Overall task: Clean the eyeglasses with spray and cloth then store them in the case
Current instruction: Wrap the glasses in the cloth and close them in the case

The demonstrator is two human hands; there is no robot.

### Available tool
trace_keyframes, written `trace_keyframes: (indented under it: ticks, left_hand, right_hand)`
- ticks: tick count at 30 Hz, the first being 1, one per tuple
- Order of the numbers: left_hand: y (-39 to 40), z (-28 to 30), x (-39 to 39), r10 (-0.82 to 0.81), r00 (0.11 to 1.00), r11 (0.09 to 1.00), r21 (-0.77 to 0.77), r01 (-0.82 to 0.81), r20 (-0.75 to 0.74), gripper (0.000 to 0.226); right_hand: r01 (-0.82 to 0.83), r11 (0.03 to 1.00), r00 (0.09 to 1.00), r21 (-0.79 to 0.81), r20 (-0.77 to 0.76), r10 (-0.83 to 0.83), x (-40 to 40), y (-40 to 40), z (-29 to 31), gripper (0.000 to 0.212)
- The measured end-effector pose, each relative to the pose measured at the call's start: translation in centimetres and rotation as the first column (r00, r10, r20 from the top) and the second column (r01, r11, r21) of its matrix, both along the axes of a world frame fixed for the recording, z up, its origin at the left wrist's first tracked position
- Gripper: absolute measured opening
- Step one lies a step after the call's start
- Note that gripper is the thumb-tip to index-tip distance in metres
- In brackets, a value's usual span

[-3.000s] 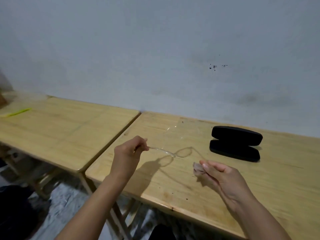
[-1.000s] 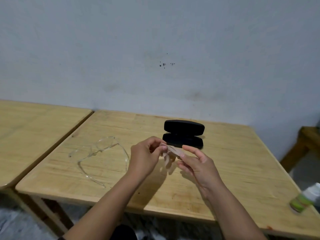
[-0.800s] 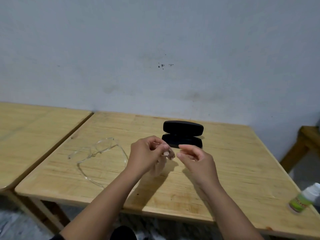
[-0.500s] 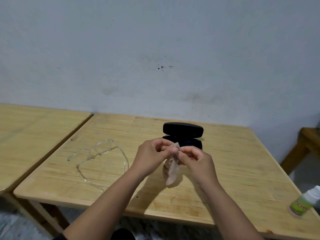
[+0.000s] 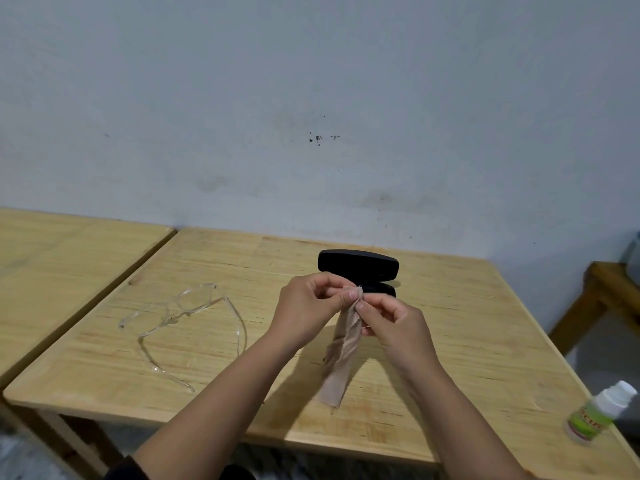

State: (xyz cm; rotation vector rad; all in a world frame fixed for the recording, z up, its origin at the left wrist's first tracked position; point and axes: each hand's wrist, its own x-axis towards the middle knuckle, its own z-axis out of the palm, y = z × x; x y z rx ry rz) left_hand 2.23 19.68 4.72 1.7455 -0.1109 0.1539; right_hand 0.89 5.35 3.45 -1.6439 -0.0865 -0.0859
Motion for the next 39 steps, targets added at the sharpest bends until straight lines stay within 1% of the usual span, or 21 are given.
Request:
trace_keyframes:
  ticks: [3, 5, 7, 11, 15, 17, 20, 24, 27, 31, 34, 35, 37, 39]
  left_hand:
    - [-0.3, 0.2, 0.1, 0.013, 1.000, 1.000, -0.017, -0.014, -0.014, 0.007]
    - [-0.5, 0.2, 0.1, 0.014, 1.000, 1.000, -0.021, -0.014, -0.019, 0.008]
    - [-0.7, 0.2, 0.2, 0.008, 1.000, 1.000, -0.025, -0.009, -0.021, 0.008]
    - [-0.8, 0.3, 0.3, -0.004, 1.000, 1.000, -0.030, 0.004, -0.022, 0.006]
    - [-0.3, 0.4, 0.7, 0.022, 1.000, 0.998, -0.059, -0.023, -0.014, 0.008]
    - [-0.2, 0.5, 0.7, 0.034, 0.999, 0.996, -0.078, -0.034, -0.012, 0.012]
    - [-0.2, 0.6, 0.6, 0.013, 1.000, 0.995, -0.102, -0.013, -0.005, 0.012]
    - [0.2, 0.8, 0.5, 0.011, 1.000, 0.992, -0.126, -0.010, 0.006, 0.010]
    - [0.2, 1.2, 0.3, 0.040, 0.999, 0.994, -0.101, -0.037, 0.024, 0.012]
    - [-1.3, 1.2, -0.5, 0.051, 0.999, 0.992, -0.115, -0.049, 0.016, 0.008]
    - [-2.3, 0.9, -1.3, 0.006, 1.000, 0.973, -0.232, -0.005, 0.004, 0.002]
    - [-2.4, 0.9, -1.4, -0.018, 1.000, 0.967, -0.254, 0.020, 0.009, 0.005]
    - [-2.4, 0.8, -1.7, -0.071, 0.997, 0.971, -0.227, 0.075, 0.027, 0.006]
    - [-2.3, 0.8, -2.0, -0.094, 0.995, 0.982, -0.160, 0.097, 0.026, 0.017]
  right_hand:
    - [0.089, 0.996, 0.993, 0.015, 0.082, -0.090, 0.2, -0.4, 0.0, 0.021]
    - [0.093, 0.995, 0.989, 0.035, 0.115, -0.097, 0.2, -0.5, 0.3, 0.019]
    - [0.080, 0.995, 0.990, 0.055, 0.116, -0.086, 0.1, -0.5, 0.6, 0.015]
    - [0.088, 0.993, 0.993, 0.080, 0.070, -0.094, 0.2, -0.9, 0.8, 0.008]
    - [0.109, 0.978, 0.993, 0.178, 0.022, -0.115, 0.3, -1.4, 1.1, 0.009]
    - [0.090, 0.970, 0.996, 0.227, -0.002, -0.092, 0.3, -1.5, 1.6, 0.011]
    - [0.045, 0.962, 0.999, 0.269, -0.040, -0.036, 0.2, -1.7, 2.4, 0.013]
    - [0.061, 0.945, 0.998, 0.320, -0.043, -0.050, 0.1, -2.5, 3.7, 0.013]
    - [0.071, 0.937, 0.997, 0.341, -0.031, -0.064, -0.1, -2.8, 4.4, 0.013]
    - [0.056, 0.932, 0.997, 0.358, -0.066, -0.034, -0.8, -1.9, 4.7, 0.011]
    - [0.075, 0.908, 0.993, 0.412, -0.115, -0.030, -1.3, -1.4, 4.6, 0.009]
    - [0.085, 0.901, 0.991, 0.425, -0.126, -0.035, -1.3, -1.4, 4.6, 0.009]
    - [0.099, 0.893, 0.990, 0.438, -0.138, -0.042, -1.4, -1.5, 4.6, 0.009]
    - [0.096, 0.889, 0.989, 0.449, -0.142, -0.035, -1.5, -1.6, 4.6, 0.009]
